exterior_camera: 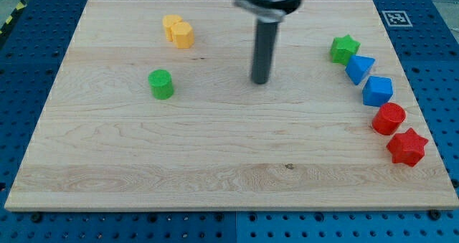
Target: Push green circle closer to yellow hexagon
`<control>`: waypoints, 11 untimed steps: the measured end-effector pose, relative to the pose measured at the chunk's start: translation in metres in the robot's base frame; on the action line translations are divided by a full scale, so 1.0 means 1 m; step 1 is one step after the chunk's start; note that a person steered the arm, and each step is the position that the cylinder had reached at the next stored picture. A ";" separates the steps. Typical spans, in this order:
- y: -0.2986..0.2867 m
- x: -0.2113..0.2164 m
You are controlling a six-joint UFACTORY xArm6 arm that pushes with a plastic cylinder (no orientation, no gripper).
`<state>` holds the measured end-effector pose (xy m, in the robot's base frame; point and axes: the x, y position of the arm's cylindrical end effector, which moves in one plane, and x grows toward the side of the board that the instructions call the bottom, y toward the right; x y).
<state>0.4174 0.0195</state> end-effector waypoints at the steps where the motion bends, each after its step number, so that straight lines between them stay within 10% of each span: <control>1: -0.040 0.000; 4: -0.082 0.096; 8: -0.160 0.021; 11: -0.060 -0.051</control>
